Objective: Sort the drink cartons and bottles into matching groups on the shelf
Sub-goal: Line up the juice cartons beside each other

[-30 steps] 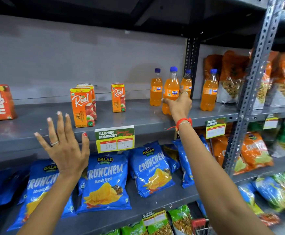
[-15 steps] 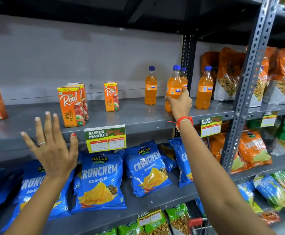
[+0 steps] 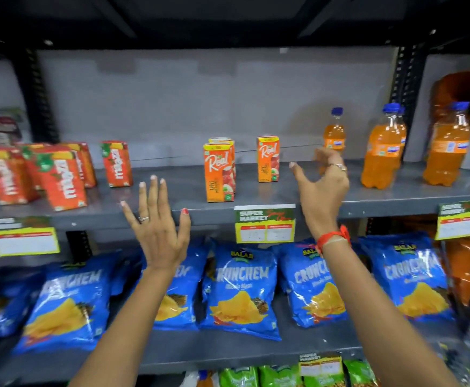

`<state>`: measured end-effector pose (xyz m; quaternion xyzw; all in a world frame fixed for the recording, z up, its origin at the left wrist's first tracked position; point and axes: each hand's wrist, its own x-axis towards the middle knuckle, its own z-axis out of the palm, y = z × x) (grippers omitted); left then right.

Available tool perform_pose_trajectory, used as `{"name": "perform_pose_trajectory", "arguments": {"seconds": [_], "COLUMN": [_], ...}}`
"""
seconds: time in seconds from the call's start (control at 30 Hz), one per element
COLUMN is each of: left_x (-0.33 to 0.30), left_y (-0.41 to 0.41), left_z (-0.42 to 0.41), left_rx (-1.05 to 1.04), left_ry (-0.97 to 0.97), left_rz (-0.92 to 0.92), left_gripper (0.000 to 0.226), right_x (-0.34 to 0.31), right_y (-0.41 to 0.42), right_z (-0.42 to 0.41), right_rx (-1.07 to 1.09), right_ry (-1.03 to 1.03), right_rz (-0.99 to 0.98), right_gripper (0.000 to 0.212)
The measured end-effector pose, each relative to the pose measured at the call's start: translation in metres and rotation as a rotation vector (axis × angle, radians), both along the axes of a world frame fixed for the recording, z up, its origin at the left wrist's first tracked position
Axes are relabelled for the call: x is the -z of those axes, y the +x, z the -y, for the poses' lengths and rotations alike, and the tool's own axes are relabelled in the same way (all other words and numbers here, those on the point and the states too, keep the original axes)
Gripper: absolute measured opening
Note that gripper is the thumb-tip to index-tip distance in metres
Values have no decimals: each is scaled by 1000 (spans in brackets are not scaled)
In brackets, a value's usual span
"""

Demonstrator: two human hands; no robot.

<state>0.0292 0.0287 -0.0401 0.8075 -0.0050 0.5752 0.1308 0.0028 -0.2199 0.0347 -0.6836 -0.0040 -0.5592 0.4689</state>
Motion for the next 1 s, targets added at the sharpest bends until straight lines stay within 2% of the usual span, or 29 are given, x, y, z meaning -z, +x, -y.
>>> {"name": "perform_pose_trajectory", "arguments": {"seconds": [0.1,0.2,0.3,0.53,0.63,0.77,1.0], "left_x": [2,3,4,6,6,5,5], "left_y": [1,1,2,5,6,7,8], "left_z": [-14,-22,-24,-26,-25,-24,-23], "left_rx": [-17,-15,-8,6,14,19,23], "left_ry": [4,36,48,59,48,33,32], "left_rz": [10,16,14,28,44,59,72], "left_gripper": [62,61,60,59,59,59,59], "right_x": [0,2,4,3,-1,-12,-25], "right_y": [-5,0,6,2,-3,1,14], "right_z": [-53,-96,-121,-130,-122,-99,-65], "right_rx": [-212,-275,-203,-69,-42,17,111], "right_ry": [-77,-119,-91,-74,-16,73,33], "right_rz": [-117,-211,-234,-222,-214,-214,-362], "right_gripper": [51,65,68,56,52,57,47]}}
